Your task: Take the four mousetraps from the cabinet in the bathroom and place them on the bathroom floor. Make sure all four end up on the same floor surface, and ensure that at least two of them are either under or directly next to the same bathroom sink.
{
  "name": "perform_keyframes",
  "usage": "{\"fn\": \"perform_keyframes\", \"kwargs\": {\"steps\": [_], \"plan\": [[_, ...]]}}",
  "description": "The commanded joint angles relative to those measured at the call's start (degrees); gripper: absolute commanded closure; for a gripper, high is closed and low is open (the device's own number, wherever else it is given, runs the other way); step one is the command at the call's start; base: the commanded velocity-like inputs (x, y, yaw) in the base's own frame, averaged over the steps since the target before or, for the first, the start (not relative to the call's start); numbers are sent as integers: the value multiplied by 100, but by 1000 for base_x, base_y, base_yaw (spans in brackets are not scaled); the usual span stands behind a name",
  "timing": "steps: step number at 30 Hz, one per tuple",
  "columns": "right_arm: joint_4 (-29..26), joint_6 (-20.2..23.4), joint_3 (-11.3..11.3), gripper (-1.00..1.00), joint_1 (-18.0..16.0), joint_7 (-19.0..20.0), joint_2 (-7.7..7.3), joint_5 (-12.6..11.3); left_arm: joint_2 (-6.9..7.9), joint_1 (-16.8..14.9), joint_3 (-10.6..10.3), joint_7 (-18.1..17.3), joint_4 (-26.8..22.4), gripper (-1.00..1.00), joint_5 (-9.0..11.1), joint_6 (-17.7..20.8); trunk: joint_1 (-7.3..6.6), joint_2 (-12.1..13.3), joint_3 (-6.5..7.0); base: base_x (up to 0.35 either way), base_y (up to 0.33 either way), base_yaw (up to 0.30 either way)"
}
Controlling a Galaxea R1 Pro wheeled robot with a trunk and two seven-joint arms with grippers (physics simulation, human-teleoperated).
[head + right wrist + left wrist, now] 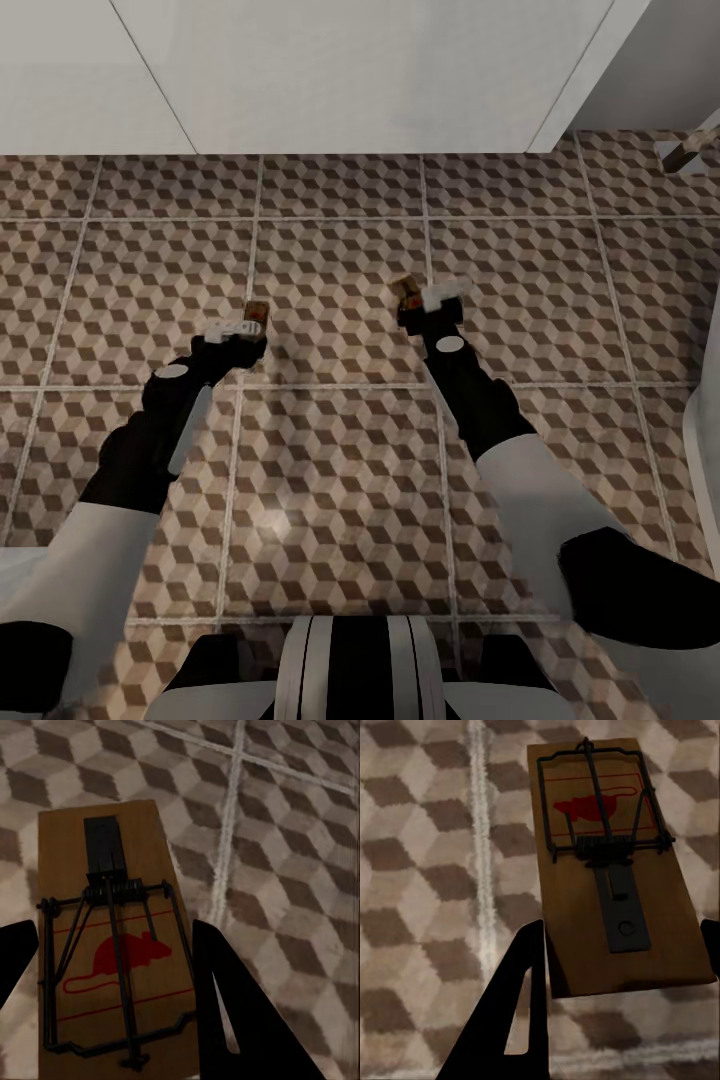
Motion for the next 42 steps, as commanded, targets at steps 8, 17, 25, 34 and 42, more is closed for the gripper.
{"fn": "perform_keyframes", "kwargs": {"steps": [8,17,25,34,42], "plan": [[1057,111,15,100,-960,-26,165,40,-27,-759,9,34,776,100,55,464,0,-1,-4,0,0,0],[1534,-97,41,100,-1337,-34,165,40,-176,-1018,-1,12,1191,100,47,61,0,-1,-4,0,0,0],[1537,-553,58,100,-1347,-57,165,25,-24,-1033,-36,17,63,100,54,-91,0,-1,-4,0,0,0],[1596,-682,59,100,-1321,180,165,-1,100,-996,-49,-6,-235,100,68,-93,0,-1,-4,0,0,0],[1616,-892,50,100,-1294,217,165,-1,95,-775,-51,-23,-24,100,73,-100,0,-1,-4,0,0,0]]}}
